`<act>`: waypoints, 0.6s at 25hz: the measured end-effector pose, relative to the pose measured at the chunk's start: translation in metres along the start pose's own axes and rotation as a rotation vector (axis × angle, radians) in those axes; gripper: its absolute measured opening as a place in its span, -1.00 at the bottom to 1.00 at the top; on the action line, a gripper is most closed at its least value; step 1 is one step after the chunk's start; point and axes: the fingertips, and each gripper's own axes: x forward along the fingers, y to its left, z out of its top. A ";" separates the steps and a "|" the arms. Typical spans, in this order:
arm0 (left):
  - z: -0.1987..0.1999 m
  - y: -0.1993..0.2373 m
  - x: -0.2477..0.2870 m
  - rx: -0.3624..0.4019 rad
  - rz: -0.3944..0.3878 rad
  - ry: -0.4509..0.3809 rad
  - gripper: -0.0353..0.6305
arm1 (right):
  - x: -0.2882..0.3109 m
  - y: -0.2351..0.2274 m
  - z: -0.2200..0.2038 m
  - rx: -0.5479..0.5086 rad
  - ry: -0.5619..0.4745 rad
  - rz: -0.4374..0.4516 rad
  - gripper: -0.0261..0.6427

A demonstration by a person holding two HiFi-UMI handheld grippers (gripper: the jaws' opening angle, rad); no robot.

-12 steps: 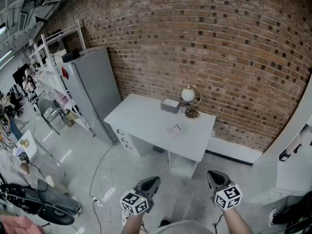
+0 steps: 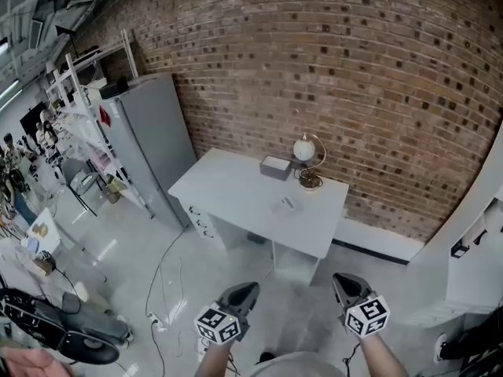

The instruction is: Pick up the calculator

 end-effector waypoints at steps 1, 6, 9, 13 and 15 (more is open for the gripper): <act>0.000 0.000 -0.001 0.000 0.000 0.000 -0.85 | 0.000 0.000 0.001 0.005 -0.005 -0.006 -0.89; -0.004 0.005 -0.002 -0.009 0.004 0.006 -0.85 | 0.002 -0.004 0.001 0.027 -0.017 -0.035 -0.89; -0.009 0.008 -0.001 -0.012 0.002 0.012 -0.85 | 0.003 -0.007 -0.001 0.031 -0.016 -0.044 -0.89; -0.013 0.013 -0.004 -0.016 0.004 0.013 -0.85 | 0.006 0.001 -0.004 0.025 -0.006 -0.037 -0.79; -0.014 0.016 -0.007 -0.023 0.011 0.015 -0.85 | 0.008 0.006 -0.004 0.024 0.001 -0.029 -0.69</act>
